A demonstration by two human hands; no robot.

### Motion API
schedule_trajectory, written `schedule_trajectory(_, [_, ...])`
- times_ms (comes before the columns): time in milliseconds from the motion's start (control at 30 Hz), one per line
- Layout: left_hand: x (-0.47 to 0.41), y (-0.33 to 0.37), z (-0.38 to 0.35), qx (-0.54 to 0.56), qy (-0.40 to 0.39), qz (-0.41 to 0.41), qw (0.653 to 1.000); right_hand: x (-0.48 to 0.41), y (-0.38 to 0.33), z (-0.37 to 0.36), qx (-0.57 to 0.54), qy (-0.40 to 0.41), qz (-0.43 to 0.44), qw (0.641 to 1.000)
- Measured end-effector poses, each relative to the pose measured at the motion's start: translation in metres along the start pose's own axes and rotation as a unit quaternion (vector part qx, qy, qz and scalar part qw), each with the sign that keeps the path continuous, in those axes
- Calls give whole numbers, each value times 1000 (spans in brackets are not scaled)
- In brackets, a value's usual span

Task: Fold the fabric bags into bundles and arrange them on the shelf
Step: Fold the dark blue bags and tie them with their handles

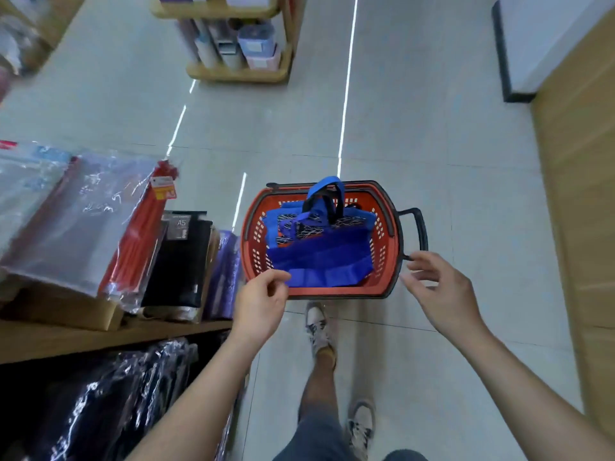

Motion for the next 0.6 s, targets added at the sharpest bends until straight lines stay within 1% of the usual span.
schedule_trajectory(67, [-51,-9,-20,-14,-25,21,999,-43,3,-28,58,-29,16,998])
schedule_trajectory(133, [-102,-23,-41,-44,-51,29,997,-89,8,-57,142,-73,52,986])
schedule_trajectory(200, [-150,-41,-66,-87,-82,31,992,-138,19,-86,198,-106,67,972])
schedule_trajectory(267, [-189,-63,-90,-117,-107,37,987,-183,34,-115,225,-129,64,964])
schedule_trajectory(400, [-258,-110,-142,-184,-139,29,973,-268,74,-177,256,-136,84,953])
schedule_trajectory(500, [-301,-153,-182,-250,-179,16,952,-326,105,-233,309,-168,118,929])
schedule_trajectory(600, [-327,-186,-219,-333,-254,23,908,-365,139,-277,377,-211,124,893])
Point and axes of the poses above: each hand's wrist, its own x-axis away from the middle knuckle, its own z-axis out of the back of the hand, y = z × x, the point moved 2 cm from there along -x, towards the middle knuckle, and after that the axes turned 10 degrees about x, right-handed, at the moved point
